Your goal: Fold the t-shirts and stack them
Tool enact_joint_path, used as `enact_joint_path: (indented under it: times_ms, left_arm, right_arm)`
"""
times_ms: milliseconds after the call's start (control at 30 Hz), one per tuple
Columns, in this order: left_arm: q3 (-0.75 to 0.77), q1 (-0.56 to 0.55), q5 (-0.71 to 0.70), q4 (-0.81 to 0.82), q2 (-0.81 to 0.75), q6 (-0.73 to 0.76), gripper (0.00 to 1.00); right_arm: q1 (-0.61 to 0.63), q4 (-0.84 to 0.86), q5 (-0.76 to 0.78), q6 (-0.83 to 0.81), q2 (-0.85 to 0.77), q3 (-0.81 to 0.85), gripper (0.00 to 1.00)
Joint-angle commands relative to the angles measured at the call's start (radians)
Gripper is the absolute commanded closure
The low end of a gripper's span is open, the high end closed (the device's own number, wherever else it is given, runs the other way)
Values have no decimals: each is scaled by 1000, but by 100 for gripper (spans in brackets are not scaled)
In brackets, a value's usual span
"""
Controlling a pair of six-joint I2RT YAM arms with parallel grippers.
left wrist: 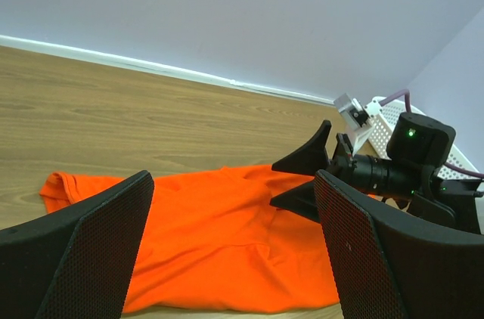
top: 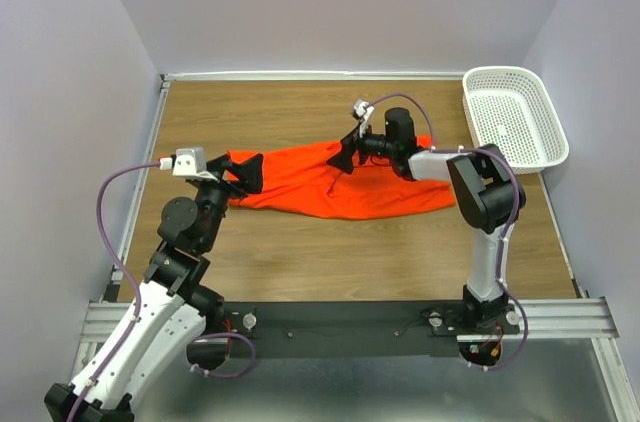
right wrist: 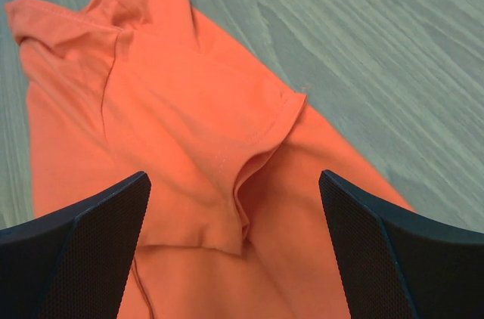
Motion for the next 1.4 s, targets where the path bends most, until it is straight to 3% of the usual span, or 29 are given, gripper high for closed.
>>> enact_joint_path:
  times_ms: [0,233,533,933,1167,1267,1300,1367]
  left_arm:
    - [33,3,10,10,-3,13,5]
    - [30,5,9,13,-14,12,5]
    - [25,3,16,19,-23,10,5]
    - [29,5,4,0,-40,7,5]
    - [25,5,-50,-76,-8,-72,5]
    - [19,5,-131,-125,15,-169,5]
    - [15,6,-154,-125,23,-210,4]
    - [9,12,-162,-116,63,-250,2]
  right_arm:
    - [0,-39,6,-34,8,-36,0]
    - [-1,-80,48,-49,-27,-82,0]
    - [-22,-155,152,-100,-197,-176,0]
    - [-32,-218,161,-40,-281,-130,0]
    - [-35,-255,262,-84,-459,-159,0]
    - [-50,-386,246,-113,-533,-131,0]
    - [-58,-543,208,-127,-538,-60,0]
    - [-75,-637,148,-114,-550,-13,0]
